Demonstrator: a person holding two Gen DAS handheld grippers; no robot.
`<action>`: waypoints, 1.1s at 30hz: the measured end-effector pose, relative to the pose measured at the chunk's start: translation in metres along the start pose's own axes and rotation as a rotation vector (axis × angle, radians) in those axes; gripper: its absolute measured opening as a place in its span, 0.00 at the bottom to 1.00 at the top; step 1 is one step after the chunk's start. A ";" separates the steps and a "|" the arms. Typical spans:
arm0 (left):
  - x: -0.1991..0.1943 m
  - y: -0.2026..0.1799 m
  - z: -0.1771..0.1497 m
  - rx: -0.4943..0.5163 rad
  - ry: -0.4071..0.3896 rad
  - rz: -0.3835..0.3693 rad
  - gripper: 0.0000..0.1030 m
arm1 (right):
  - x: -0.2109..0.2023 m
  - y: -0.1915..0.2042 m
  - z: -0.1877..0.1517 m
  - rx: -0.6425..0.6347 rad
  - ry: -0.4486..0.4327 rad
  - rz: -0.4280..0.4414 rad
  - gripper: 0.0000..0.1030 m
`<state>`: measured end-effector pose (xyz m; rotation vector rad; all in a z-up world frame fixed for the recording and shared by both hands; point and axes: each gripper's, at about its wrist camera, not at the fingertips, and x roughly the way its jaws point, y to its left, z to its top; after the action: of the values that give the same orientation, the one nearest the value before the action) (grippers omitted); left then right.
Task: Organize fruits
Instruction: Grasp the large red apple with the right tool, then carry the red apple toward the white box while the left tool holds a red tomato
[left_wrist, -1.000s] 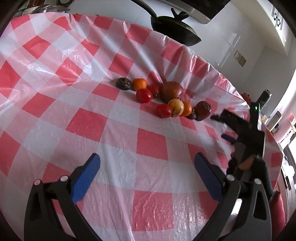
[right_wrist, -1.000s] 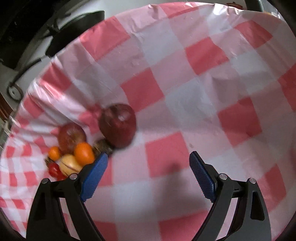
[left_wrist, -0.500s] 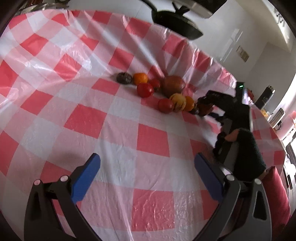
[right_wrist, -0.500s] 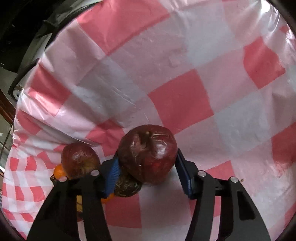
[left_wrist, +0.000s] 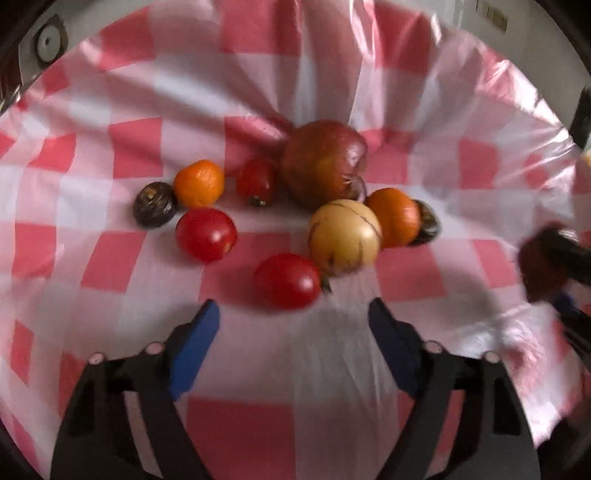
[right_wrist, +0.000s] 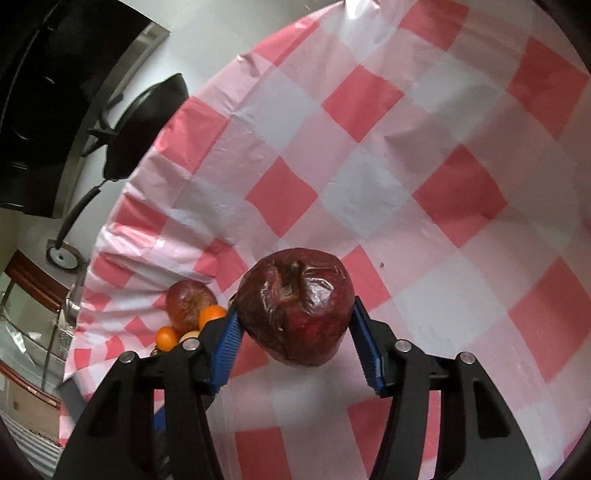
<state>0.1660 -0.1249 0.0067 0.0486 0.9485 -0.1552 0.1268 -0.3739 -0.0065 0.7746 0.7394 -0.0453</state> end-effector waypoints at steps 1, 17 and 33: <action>0.002 0.001 0.003 0.003 -0.004 0.009 0.60 | -0.003 0.002 -0.002 -0.005 -0.004 0.010 0.54; -0.099 0.053 -0.088 -0.183 -0.202 -0.070 0.37 | 0.003 0.019 -0.030 -0.127 0.040 0.070 0.54; -0.153 0.107 -0.166 -0.246 -0.165 0.001 0.37 | -0.026 0.070 -0.078 -0.257 0.135 0.136 0.54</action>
<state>-0.0384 0.0157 0.0314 -0.1885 0.7968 -0.0400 0.0820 -0.2780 0.0160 0.5836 0.8003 0.2232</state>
